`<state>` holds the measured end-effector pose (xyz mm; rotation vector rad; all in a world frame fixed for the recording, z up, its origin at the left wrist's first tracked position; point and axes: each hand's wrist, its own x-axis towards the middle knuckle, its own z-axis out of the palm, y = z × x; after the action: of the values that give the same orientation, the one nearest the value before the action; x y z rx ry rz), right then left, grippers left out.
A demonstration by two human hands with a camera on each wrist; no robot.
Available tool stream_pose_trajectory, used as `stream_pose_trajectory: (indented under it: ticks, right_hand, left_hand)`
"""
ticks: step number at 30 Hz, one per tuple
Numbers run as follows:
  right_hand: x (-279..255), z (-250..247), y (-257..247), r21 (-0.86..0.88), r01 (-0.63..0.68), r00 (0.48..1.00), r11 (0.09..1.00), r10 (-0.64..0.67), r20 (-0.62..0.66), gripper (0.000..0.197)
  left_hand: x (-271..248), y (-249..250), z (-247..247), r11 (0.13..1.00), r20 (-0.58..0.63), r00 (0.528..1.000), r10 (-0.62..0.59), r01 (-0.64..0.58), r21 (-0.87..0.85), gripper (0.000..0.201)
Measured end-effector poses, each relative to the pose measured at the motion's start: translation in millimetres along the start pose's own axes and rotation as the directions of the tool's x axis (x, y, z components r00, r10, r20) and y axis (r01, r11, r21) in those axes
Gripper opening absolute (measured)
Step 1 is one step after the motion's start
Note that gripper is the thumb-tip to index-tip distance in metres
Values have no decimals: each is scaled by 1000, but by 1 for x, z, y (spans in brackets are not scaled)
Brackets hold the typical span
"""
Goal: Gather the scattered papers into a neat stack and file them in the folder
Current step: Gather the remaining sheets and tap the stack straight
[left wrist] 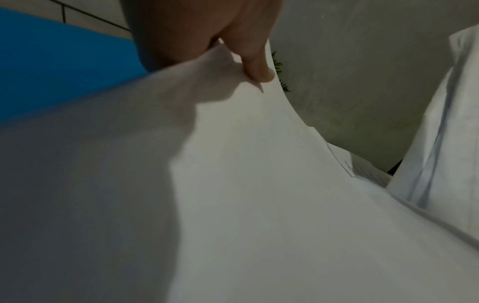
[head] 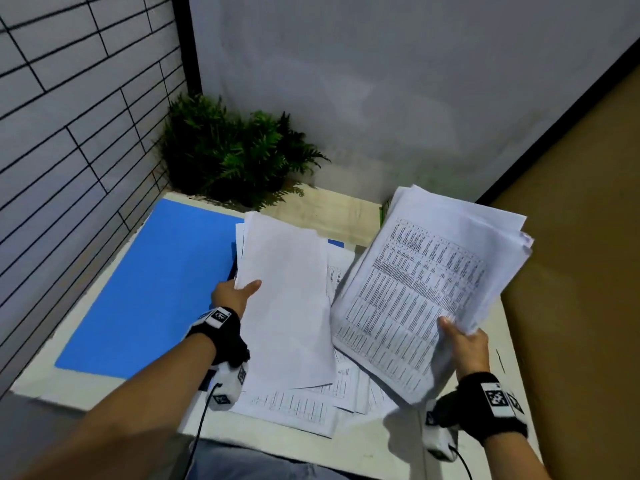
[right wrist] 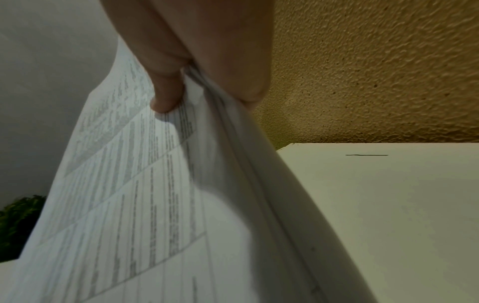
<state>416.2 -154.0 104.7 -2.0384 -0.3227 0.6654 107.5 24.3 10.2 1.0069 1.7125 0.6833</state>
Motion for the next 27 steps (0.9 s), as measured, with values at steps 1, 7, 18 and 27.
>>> stream_pose_trajectory:
  ticks: [1,7,18,27]
  right_hand:
    - [0,0,0,-4,1,1000,1000,-1,1,35]
    - [3,1,0,16,14,1000,1000,-14,0,30]
    - [2,3,6,17,3,999,1000,-4,36,16]
    - [17,2,12,-56,97,995,994,-98,-12,30]
  left_hand:
    - [-2,0,2,1000,9,1000,0,0,-27,30]
    - [-7,8,6,994,44,995,-95,97,-52,48]
    - [-8,-9,-2,993,84,996,40,-49,104,84]
    - [-7,77,-63,850,-36,860,510,-510,-130,80]
